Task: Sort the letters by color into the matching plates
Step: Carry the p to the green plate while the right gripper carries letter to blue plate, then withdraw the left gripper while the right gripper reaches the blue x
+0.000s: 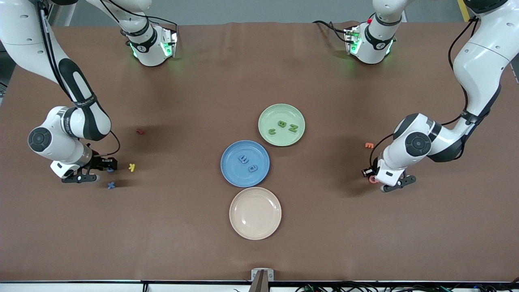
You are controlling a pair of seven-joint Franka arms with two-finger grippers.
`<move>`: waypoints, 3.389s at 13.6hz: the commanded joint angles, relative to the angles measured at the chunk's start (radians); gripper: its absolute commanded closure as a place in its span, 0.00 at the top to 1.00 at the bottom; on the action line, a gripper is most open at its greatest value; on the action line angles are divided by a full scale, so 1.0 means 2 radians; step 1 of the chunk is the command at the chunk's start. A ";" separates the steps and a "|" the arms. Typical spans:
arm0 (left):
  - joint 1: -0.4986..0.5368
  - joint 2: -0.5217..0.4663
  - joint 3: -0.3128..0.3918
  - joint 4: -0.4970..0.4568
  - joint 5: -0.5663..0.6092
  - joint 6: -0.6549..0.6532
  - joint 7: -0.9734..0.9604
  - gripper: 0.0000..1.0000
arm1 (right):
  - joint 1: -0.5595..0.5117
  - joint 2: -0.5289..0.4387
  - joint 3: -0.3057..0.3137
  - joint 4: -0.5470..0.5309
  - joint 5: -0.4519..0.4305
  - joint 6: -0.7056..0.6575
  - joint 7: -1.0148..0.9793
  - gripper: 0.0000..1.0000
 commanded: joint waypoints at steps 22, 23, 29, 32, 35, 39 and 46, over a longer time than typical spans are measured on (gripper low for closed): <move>-0.229 -0.005 -0.086 -0.022 0.010 -0.036 -0.470 0.11 | 0.262 -0.039 0.005 0.179 0.023 -0.281 0.415 0.16; -0.242 -0.004 -0.084 -0.019 0.011 -0.036 -0.487 0.17 | 0.291 -0.015 0.004 0.207 0.032 -0.278 0.461 0.16; -0.240 -0.007 -0.082 0.007 0.017 -0.037 -0.498 1.00 | 0.377 0.084 0.005 0.255 0.041 -0.156 0.604 0.16; -0.207 -0.014 -0.080 0.044 0.017 -0.044 -0.450 1.00 | 0.396 0.111 0.005 0.281 0.054 -0.128 0.633 0.15; -0.170 -0.017 -0.080 0.084 0.017 -0.081 -0.346 1.00 | 0.416 0.136 0.005 0.317 0.082 -0.125 0.642 0.15; -0.118 -0.018 -0.080 0.128 0.017 -0.103 -0.209 1.00 | 0.437 0.143 0.004 0.323 0.092 -0.125 0.648 0.16; -0.059 -0.020 -0.081 0.192 0.015 -0.137 -0.006 1.00 | 0.450 0.147 0.002 0.317 0.086 -0.132 0.651 0.24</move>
